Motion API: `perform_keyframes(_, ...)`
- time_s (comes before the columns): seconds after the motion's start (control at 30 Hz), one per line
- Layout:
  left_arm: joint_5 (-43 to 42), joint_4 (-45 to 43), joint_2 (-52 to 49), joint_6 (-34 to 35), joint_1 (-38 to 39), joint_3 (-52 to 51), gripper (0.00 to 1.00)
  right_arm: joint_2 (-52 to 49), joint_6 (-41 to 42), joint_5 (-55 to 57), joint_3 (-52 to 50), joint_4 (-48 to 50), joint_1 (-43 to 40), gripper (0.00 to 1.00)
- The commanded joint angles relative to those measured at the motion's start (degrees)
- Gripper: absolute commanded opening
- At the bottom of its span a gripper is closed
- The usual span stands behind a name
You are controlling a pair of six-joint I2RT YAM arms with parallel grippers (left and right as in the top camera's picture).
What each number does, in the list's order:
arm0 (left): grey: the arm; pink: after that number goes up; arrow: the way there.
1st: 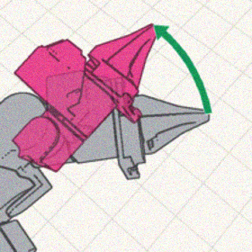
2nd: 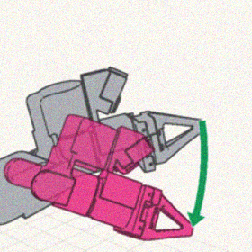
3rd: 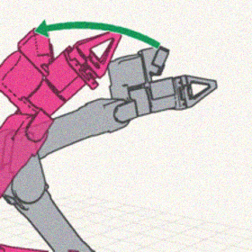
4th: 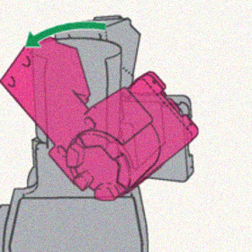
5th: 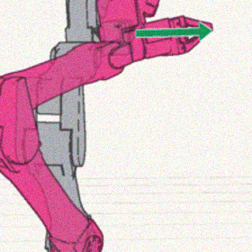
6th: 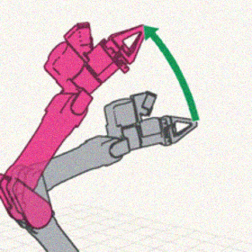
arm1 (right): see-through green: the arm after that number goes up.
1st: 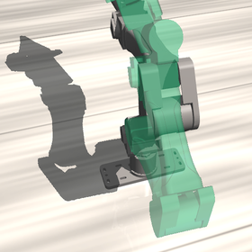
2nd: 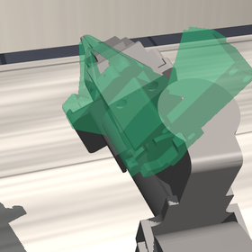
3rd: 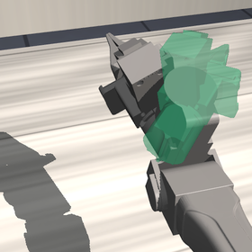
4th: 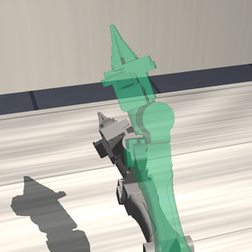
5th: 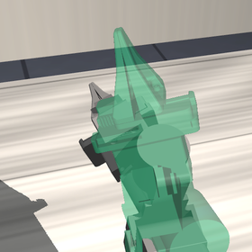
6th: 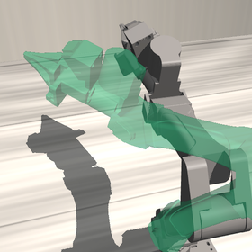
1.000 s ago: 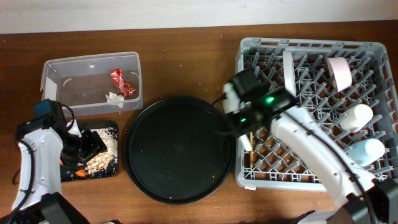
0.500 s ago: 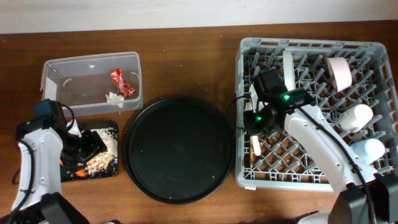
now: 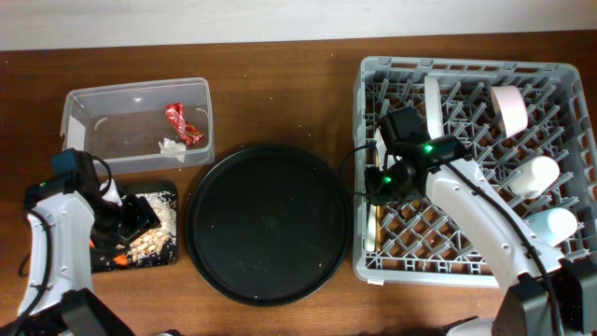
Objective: Sort waste into correct bins and load items into the dishwasher rack
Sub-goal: 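Carry the white fork with the right gripper into the rack and release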
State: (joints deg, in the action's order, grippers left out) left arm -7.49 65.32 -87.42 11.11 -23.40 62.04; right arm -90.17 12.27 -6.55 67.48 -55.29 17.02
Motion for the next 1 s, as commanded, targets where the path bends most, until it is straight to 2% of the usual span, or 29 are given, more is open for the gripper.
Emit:
perform_keyframes(0.0,0.02,-0.11,0.50,-0.90,0.04,0.57,0.72,0.07,0.48,-0.33,-0.31,-0.02,-0.13,0.31)
perform_keyframes(0.17,0.00,-0.20,0.50,-0.92,0.04,0.57,0.72,1.84,0.44,-0.28,1.14,-0.79,-0.74,0.33)
perform_keyframes(0.3,-0.39,-0.63,0.50,-0.94,0.90,0.57,0.72,5.95,0.42,-0.33,5.01,-2.29,-4.66,0.40)
perform_keyframes(0.33,-0.42,-0.96,0.50,-0.94,1.88,0.57,0.79,7.10,0.39,-0.35,5.84,-2.54,-5.86,0.46)
perform_keyframes(0.43,-0.42,-2.89,0.50,-1.86,7.37,0.59,0.87,11.19,-0.79,-0.61,8.13,-3.30,-10.69,0.76)
perform_keyframes(0.47,-0.39,-3.80,0.50,-2.27,10.62,0.59,0.99,12.92,-3.52,-1.38,8.46,-3.54,-12.68,0.86)
perform_keyframes(0.53,-0.37,-4.83,0.50,-4.39,16.65,0.70,0.99,14.93,-6.95,-3.41,8.50,-4.50,-15.28,1.00)
perform_keyframes(0.63,0.15,-3.58,0.50,-9.77,24.96,2.19,0.99,15.67,-9.07,-4.22,8.50,-6.93,-17.86,0.98)
perform_keyframes(0.7,0.72,-0.96,0.50,-10.75,27.54,4.17,0.99,15.61,-9.07,-4.20,8.50,-7.85,-18.43,0.98)
perform_keyframes(0.87,4.37,8.70,0.52,-10.75,27.36,10.21,0.99,15.63,-9.09,-3.96,8.50,-10.47,-18.64,0.98)
perform_keyframes(0.97,3.43,11.06,1.92,-10.75,26.21,11.08,0.99,15.80,-9.07,-3.63,8.50,-11.91,-18.67,0.98)
